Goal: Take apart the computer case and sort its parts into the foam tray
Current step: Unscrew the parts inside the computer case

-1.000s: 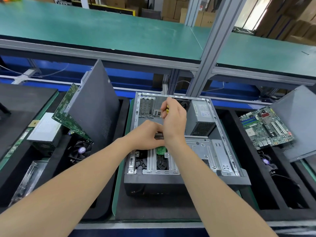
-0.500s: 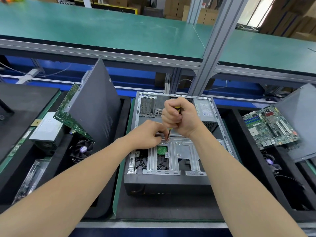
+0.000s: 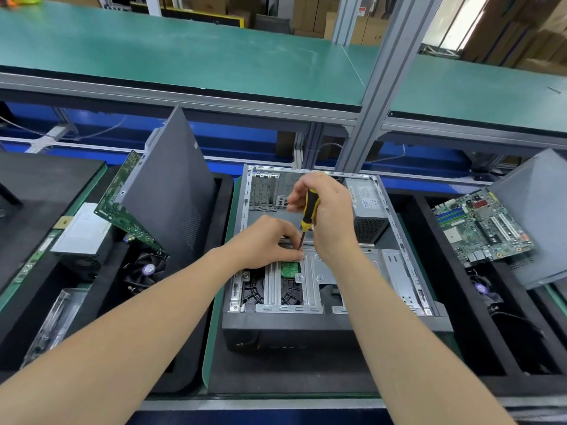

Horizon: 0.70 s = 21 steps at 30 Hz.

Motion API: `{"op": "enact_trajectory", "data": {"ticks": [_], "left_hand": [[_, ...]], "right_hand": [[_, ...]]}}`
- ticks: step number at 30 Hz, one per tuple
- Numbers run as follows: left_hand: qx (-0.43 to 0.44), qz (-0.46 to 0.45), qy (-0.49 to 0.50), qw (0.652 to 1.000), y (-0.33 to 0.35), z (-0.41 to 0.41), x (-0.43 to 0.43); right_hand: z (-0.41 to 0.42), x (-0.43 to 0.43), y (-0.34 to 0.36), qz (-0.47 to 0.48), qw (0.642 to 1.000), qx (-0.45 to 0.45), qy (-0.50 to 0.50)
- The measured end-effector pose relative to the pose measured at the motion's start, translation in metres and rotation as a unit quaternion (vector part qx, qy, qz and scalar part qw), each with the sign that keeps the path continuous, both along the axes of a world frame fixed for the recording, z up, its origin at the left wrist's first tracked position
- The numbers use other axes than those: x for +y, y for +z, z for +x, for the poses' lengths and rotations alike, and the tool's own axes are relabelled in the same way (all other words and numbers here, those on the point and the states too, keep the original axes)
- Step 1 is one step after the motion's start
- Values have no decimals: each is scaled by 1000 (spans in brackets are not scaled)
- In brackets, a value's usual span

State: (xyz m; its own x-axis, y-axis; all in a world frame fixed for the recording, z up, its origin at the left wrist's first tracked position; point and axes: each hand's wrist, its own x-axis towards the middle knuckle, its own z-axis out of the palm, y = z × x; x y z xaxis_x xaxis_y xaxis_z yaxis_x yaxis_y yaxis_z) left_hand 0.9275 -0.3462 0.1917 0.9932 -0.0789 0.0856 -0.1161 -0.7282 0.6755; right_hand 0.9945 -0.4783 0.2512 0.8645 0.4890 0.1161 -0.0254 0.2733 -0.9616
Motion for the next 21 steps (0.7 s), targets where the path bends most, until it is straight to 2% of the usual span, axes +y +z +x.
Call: {"op": "enact_trajectory", "data": {"ticks": [4, 6, 9, 12, 15, 21], "left_hand": [[-11, -13, -2, 1000, 3, -2, -3], [-23, -19, -15, 999, 8, -4, -6], [-34, -17, -28, 999, 8, -5, -6], [-19, -3, -16, 1000, 2, -1, -3], [3, 20, -4, 1000, -4, 3, -1], [6, 37, 9, 999, -5, 2, 1]], "right_hand": [[-27, 18, -2, -93, 971, -36, -219], [-35, 25, -3, -116, 959, -39, -257], [-34, 29, -2, -96, 960, -40, -259], [-25, 24, 0, -58, 979, -21, -195], [-15, 15, 1, -58, 996, -31, -56], [9, 9, 3, -67, 979, 16, 191]]}}
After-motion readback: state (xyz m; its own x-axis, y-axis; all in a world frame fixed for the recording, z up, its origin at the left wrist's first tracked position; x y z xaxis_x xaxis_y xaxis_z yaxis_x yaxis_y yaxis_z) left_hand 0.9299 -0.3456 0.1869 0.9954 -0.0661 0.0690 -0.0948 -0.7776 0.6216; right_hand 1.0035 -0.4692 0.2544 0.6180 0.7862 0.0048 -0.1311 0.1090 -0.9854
